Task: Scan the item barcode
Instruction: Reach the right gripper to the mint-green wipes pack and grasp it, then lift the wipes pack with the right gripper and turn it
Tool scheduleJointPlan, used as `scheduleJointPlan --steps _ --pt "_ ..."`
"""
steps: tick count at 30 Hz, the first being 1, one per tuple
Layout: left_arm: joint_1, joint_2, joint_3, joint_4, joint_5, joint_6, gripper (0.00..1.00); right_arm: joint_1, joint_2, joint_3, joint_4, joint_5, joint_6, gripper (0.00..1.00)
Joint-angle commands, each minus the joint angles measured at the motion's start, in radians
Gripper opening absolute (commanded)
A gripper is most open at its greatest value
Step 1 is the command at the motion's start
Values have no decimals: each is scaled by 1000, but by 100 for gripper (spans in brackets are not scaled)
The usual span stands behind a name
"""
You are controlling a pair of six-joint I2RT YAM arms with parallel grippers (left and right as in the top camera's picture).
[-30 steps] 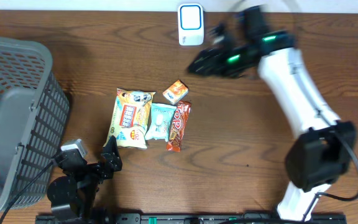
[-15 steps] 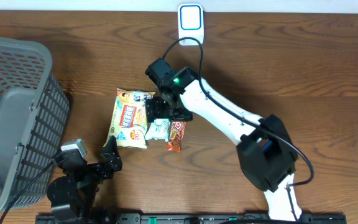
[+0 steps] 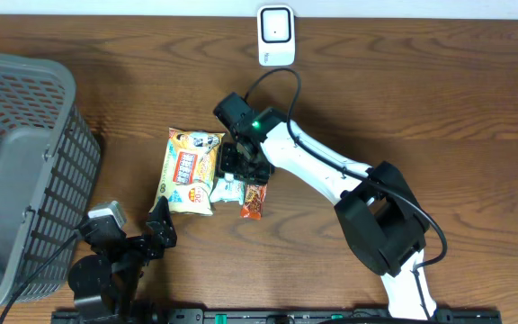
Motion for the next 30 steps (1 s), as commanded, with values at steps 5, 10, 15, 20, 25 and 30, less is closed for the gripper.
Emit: scheduleJointPlan --steps 5,10,15,20,25,30 --pt "2 -3 -2 3 12 -5 98 -2 5 -138 133 -29 74 66" --pt "2 -3 -2 3 12 -5 98 -2 5 -227 274 -28 71 40" --pt "2 -3 -2 3 12 -5 98 -2 5 -278 303 -23 -12 1" --pt "2 -3 -2 3 12 -5 98 -63 -39 -275 217 -281 -3 1" --pt "2 -3 -2 3 12 -5 98 -212 -89 -274 84 -704 100 1" --pt "2 -3 -2 3 12 -5 98 -338 -89 -274 -193 -980 114 1"
